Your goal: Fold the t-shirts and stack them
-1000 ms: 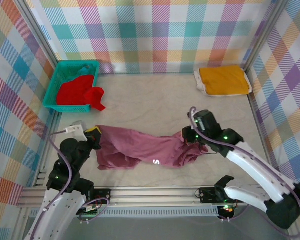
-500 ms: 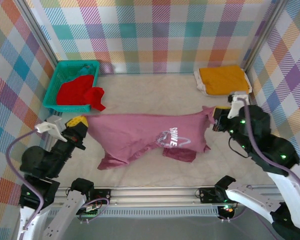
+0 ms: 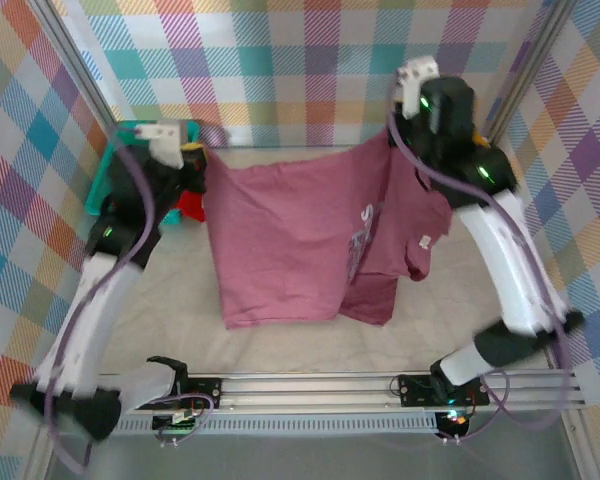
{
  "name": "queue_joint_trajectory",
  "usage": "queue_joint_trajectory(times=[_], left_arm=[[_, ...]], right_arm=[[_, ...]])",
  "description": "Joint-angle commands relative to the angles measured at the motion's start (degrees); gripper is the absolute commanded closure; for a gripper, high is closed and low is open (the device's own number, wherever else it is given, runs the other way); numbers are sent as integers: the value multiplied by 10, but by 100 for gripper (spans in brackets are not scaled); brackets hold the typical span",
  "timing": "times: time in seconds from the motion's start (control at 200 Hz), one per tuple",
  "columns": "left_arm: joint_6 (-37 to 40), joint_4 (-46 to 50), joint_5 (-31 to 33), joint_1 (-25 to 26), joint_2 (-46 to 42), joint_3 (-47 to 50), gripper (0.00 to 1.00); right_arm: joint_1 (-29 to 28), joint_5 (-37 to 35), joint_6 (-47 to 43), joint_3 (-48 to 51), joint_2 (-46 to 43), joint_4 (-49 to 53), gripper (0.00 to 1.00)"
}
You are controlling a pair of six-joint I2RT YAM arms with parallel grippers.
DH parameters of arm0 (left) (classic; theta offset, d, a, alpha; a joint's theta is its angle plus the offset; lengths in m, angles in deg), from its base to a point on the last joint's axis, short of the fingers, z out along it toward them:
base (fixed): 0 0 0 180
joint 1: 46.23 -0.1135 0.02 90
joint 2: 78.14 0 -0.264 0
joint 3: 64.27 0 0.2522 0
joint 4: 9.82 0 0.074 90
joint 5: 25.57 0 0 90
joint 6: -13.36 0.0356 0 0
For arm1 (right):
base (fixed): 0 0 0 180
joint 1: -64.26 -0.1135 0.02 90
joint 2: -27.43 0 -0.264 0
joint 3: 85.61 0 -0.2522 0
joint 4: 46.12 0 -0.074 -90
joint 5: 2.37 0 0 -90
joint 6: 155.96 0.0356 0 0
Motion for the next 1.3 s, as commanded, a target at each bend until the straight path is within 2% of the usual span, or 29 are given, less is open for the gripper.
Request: queue_joint_trajectory(times=[0.0,0.03,0.055,0.085,0.1,0.12,0.155,0.2,0.215,0.25,0.32,0.43,0.51,0.57,0.65,0.77,0.844,0.964,1.124,1.294], left_arm=[[40,-80,35,-45,104,-10,100],[47,-95,43,-53,138,-21,100],[51,-100,60,-59,165,-39,100],[54,-98,89,-65,198,-64,85],[53,-93,101,-69,213,-79,74],[55,-79,111,-73,232,-102,67],[57,-47,131,-77,259,-143,57],[49,-9,175,-77,278,-186,39],[48,-3,182,-77,281,-197,37],[46,37,182,-77,276,-211,35],[16,52,166,-72,229,-178,34],[-65,64,114,-50,117,-56,33],[-125,91,72,-18,48,56,34],[-169,114,49,7,9,135,34],[-223,145,19,38,-31,223,38],[-277,185,3,99,-75,300,39],[-318,188,-21,127,-84,330,40],[-380,177,-39,168,-68,370,43],[-442,137,-33,244,-47,417,45],[-512,81,-35,298,-32,460,45]], right_arm=[[35,61,-35,-135,174,-14,100],[43,78,-31,-206,236,0,100],[49,89,-26,-278,293,16,81],[55,98,-20,-380,362,41,57],[58,103,-18,-432,395,53,48],[60,108,-15,-496,432,66,39],[63,112,-12,-570,473,74,33],[66,124,-10,-521,445,48,24],[67,128,-7,-485,425,34,18],[67,134,0,-391,370,-3,15],[68,152,18,-228,274,-47,12],[66,158,78,-87,165,4,11],[65,184,143,85,60,-1,13],[63,221,191,233,-24,-30,16],[60,237,244,409,-117,-51,20],[65,239,289,571,-188,-12,25],[78,281,316,633,-210,-1,27],[91,329,344,673,-205,2,32],[100,354,352,706,-186,-18,34],[109,360,351,730,-173,-33,34]])
